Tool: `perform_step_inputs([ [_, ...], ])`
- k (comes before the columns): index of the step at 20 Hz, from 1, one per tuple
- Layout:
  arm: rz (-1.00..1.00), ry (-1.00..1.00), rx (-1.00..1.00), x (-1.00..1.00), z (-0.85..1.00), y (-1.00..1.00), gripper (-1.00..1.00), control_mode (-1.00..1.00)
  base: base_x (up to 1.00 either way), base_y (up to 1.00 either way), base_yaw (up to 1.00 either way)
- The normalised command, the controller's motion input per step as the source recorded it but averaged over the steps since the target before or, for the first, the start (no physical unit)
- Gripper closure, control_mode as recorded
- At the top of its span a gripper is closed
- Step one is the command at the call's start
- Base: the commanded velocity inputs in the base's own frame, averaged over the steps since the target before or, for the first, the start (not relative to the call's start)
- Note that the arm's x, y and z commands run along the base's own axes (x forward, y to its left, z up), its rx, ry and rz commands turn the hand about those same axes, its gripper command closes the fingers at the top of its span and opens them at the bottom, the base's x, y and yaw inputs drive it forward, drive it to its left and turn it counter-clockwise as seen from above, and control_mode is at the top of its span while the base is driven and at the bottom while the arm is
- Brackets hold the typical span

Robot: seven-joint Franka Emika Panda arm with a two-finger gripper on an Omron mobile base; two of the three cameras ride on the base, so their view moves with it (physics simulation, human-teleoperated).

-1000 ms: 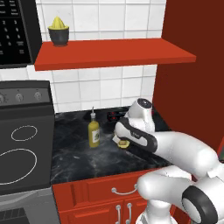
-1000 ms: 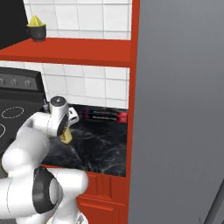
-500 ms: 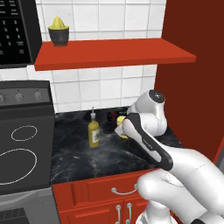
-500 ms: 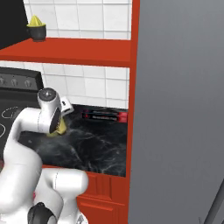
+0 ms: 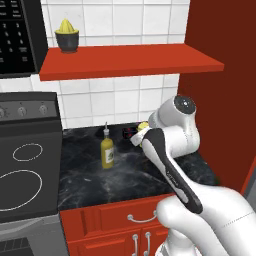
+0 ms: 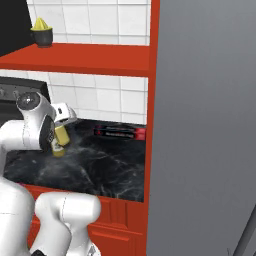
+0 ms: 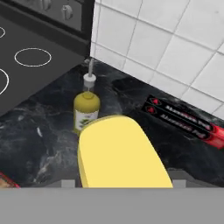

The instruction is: Pick the mustard and oil and vinegar bottle from the counter and place them in the cabinet.

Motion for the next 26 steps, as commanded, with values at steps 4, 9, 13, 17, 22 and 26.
perform_step_inputs([
  [4, -0.25, -0.04, 0.07, -0.42, 0.78, 0.0, 1.0, -1.0, 0.0, 0.0, 0.0],
  [9, -0.2, -0.09, 0.1, -0.48, 0.86, -0.02, 1.0, -1.0, 0.0, 0.0, 0.0],
  [13, -0.19, -0.08, 0.14, -0.45, 0.84, -0.08, 1.0, -1.0, 0.0, 0.0, 0.0],
  [17, -0.17, -0.09, 0.14, -0.44, 0.83, -0.12, 1.0, -1.0, 0.0, 0.0, 0.0],
  [22, -0.16, -0.09, 0.05, -0.38, 0.82, -0.17, 1.0, -1.0, 0.0, 0.0, 0.0],
  [26, -0.1, -0.08, 0.0, -0.3, 0.71, -0.13, 1.0, -1.0, 0.0, 0.0, 0.0],
])
